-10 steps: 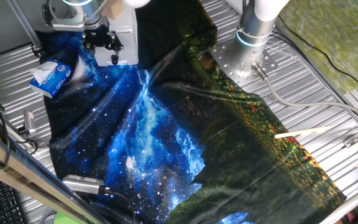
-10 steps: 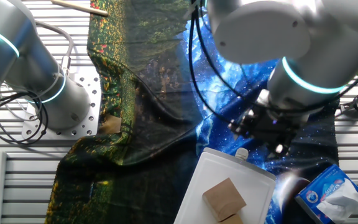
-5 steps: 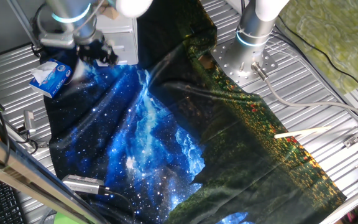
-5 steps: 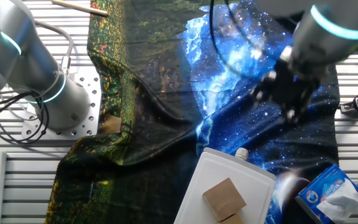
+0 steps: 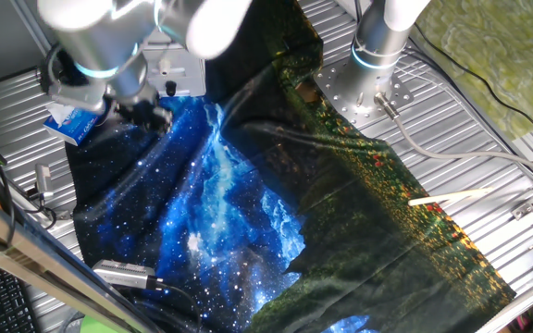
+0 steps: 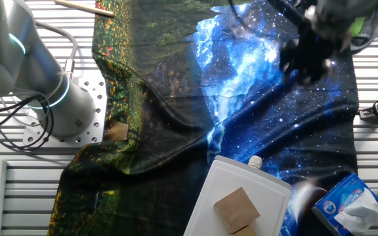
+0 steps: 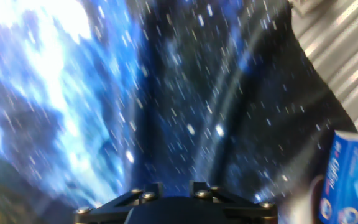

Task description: Grasp the handle and close the drawer

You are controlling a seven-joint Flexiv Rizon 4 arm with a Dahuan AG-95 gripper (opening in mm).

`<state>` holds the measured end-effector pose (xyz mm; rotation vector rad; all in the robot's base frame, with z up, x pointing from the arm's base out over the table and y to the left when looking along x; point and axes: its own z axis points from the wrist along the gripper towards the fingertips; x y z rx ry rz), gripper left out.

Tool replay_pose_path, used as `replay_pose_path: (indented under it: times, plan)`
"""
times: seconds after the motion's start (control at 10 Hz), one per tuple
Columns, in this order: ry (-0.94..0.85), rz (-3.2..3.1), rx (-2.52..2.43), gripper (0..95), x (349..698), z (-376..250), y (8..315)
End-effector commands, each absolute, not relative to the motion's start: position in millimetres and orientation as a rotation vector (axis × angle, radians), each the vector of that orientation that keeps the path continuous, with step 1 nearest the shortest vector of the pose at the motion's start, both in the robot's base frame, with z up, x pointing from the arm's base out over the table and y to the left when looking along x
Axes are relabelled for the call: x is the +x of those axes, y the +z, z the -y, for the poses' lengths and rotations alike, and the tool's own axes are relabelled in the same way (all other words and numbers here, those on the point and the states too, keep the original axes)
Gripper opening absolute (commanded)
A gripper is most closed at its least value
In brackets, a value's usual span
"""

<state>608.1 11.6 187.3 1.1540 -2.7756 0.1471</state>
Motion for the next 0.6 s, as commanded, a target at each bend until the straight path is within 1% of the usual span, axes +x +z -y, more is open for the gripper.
replay_pose_path:
  times: [0.1, 0.6]
  plan:
    - [0.154, 2.79, 1.126, 0.0, 614.8, -24.7, 189.7]
    - [0.142, 2.805, 1.112, 0.0, 616.5, -27.1, 193.1]
